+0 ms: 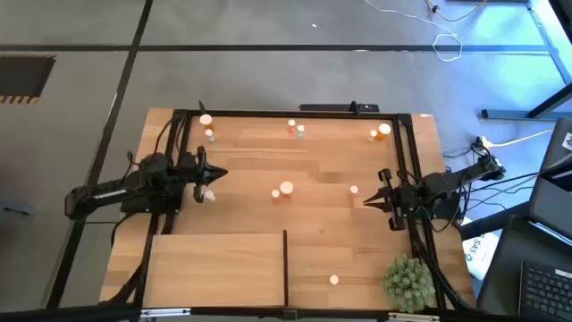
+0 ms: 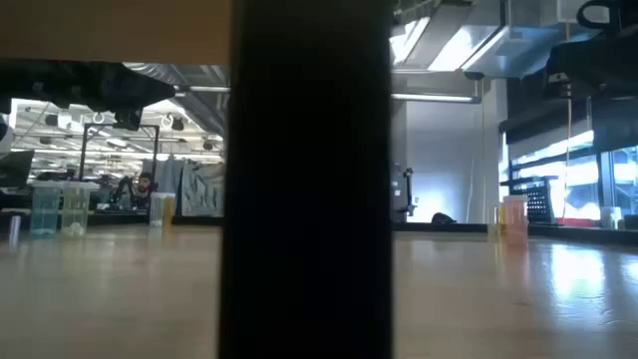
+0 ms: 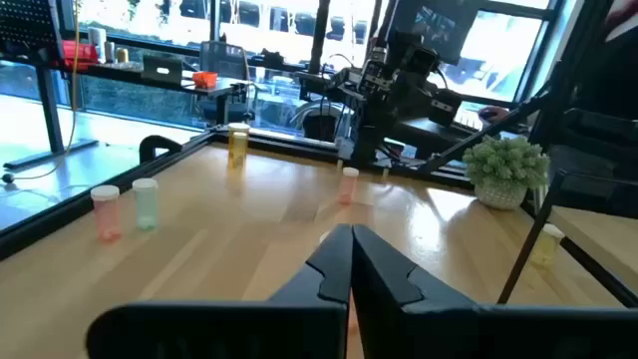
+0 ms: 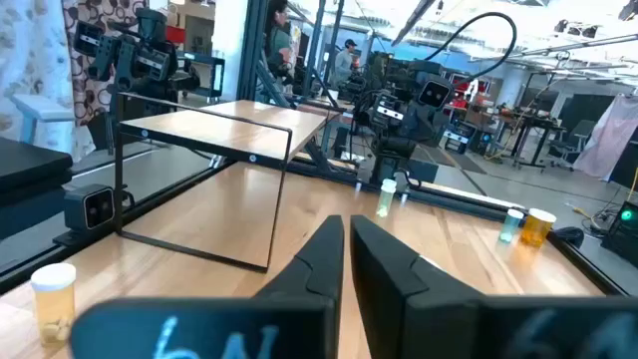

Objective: Pick and place medicine bottles onto shelf by color

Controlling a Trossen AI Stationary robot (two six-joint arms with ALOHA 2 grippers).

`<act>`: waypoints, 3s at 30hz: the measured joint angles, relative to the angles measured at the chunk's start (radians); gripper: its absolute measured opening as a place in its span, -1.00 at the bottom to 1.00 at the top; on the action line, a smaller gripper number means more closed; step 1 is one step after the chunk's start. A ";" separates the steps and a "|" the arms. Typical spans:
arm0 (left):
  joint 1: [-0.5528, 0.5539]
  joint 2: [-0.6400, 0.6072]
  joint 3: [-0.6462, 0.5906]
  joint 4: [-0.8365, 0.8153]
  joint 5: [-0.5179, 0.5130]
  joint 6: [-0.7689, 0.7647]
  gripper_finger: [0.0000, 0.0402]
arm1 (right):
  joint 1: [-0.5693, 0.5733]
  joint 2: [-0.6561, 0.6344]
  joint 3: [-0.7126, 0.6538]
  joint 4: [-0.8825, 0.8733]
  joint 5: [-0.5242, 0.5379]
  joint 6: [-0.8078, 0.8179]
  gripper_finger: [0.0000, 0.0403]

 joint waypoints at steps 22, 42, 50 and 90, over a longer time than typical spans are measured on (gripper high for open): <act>0.000 0.000 0.000 0.000 0.000 0.000 -1.00 | 0.000 0.000 0.000 0.000 0.000 0.000 -0.87; 0.000 0.000 0.000 0.000 0.000 0.000 -1.00 | 0.000 0.000 0.000 0.000 0.000 0.000 -0.87; 0.000 0.000 0.000 0.000 0.000 0.000 -1.00 | 0.000 0.000 0.000 0.000 0.000 -0.165 -0.87; 0.000 0.322 0.600 -0.535 0.050 -0.157 -1.00 | 0.000 0.000 0.000 0.021 0.193 0.107 -0.87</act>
